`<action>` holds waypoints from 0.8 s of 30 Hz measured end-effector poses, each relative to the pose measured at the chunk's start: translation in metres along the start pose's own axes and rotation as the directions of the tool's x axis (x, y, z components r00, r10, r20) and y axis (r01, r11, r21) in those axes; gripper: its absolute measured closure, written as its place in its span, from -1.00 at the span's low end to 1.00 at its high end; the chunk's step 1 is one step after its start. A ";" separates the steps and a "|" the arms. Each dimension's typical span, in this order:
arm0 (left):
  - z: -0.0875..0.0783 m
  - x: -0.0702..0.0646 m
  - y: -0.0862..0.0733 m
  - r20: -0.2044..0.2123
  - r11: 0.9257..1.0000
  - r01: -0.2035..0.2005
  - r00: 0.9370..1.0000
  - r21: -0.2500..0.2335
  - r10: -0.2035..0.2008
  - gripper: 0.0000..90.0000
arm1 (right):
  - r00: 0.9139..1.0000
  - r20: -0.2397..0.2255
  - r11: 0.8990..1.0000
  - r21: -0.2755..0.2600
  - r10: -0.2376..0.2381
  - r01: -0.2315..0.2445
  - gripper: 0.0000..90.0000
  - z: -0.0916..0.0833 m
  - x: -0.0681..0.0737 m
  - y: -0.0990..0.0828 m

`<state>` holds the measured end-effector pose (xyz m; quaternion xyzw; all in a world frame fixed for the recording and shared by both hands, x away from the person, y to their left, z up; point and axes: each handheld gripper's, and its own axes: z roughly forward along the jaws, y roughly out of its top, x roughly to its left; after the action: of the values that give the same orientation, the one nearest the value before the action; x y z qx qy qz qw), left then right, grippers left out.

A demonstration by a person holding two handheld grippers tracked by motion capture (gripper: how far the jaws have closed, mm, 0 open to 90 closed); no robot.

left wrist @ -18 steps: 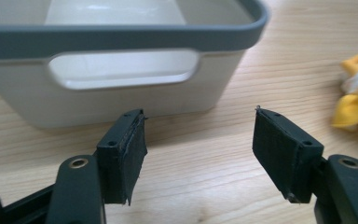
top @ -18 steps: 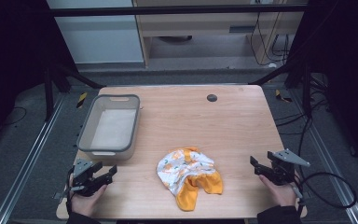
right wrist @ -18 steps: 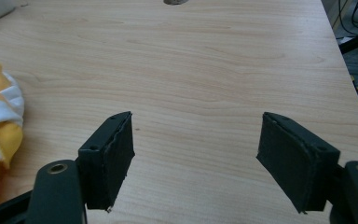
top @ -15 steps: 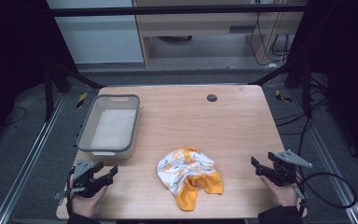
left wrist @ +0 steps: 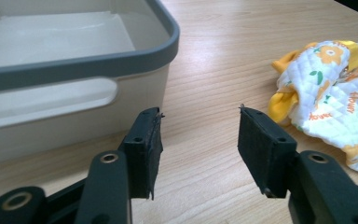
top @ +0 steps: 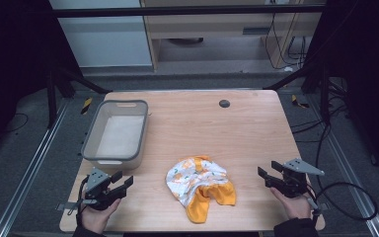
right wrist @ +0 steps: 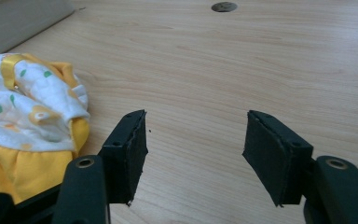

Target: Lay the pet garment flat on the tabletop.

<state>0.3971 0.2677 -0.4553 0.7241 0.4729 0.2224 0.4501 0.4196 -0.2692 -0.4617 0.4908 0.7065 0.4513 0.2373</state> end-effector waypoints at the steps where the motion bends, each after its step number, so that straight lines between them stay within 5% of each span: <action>1: 0.000 -0.001 0.001 0.006 1.000 -0.002 1.000 -0.002 0.002 0.12 | 1.000 -0.007 1.000 0.001 -0.006 0.006 -0.12 0.001 0.001 0.001; 24: 0.031 -0.025 0.037 0.073 0.999 -0.042 0.996 -0.005 0.042 0.25 | 0.993 -0.103 0.998 -0.022 -0.059 0.057 0.02 0.017 0.025 0.036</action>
<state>0.4271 0.2265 -0.4363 0.7408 0.4404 0.2061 0.4635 0.4401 -0.2360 -0.4359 0.4439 0.7274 0.4758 0.2179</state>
